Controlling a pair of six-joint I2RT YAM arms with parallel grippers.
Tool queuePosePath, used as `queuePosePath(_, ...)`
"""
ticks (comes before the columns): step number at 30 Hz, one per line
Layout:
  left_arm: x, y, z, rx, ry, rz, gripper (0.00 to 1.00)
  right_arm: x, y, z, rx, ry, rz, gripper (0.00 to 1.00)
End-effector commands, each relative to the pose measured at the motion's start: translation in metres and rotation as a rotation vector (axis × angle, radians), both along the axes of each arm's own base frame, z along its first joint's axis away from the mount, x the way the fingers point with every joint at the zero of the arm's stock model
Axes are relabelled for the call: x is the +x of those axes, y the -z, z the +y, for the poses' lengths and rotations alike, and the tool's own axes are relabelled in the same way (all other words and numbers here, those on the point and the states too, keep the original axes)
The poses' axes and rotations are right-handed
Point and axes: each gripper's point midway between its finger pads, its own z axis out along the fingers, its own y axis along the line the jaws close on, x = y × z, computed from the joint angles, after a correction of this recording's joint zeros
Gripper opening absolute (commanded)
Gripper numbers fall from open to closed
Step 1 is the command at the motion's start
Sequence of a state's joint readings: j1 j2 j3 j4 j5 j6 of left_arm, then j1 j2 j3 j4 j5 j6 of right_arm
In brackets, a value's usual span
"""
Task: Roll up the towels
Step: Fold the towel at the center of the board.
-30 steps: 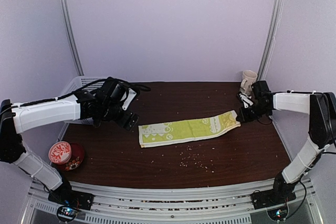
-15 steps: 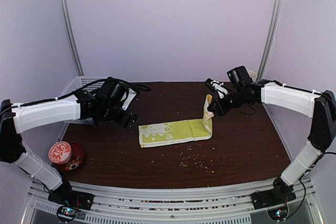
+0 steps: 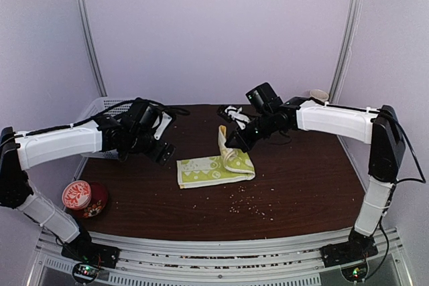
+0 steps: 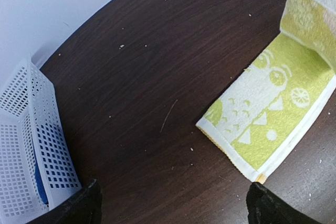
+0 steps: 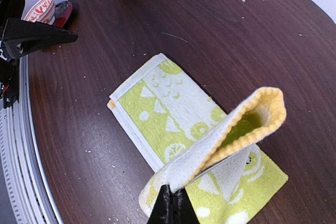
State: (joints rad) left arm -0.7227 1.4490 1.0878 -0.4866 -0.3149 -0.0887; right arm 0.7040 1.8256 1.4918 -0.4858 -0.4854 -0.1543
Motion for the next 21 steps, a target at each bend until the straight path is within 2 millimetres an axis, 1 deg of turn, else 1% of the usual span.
queuePosePath(1,0.007,-0.013,0.001,-0.040,-0.021,-0.044,0.98,-0.013,0.001,0.031,0.009,-0.073,0.013,0.00)
queuePosePath(6,0.008,-0.013,0.002,-0.040,-0.024,-0.043,0.98,-0.014,0.006,0.051,0.020,-0.098,0.019,0.00)
queuePosePath(9,0.007,-0.013,0.003,-0.041,-0.024,-0.042,0.98,-0.013,0.010,0.059,0.020,-0.100,0.023,0.00)
queuePosePath(16,0.007,-0.013,0.002,-0.045,-0.022,-0.041,0.98,-0.005,0.023,0.068,0.014,-0.083,0.021,0.00)
queuePosePath(21,0.007,-0.014,0.002,-0.048,-0.021,-0.043,0.98,0.000,0.025,0.071,0.023,-0.068,0.009,0.00)
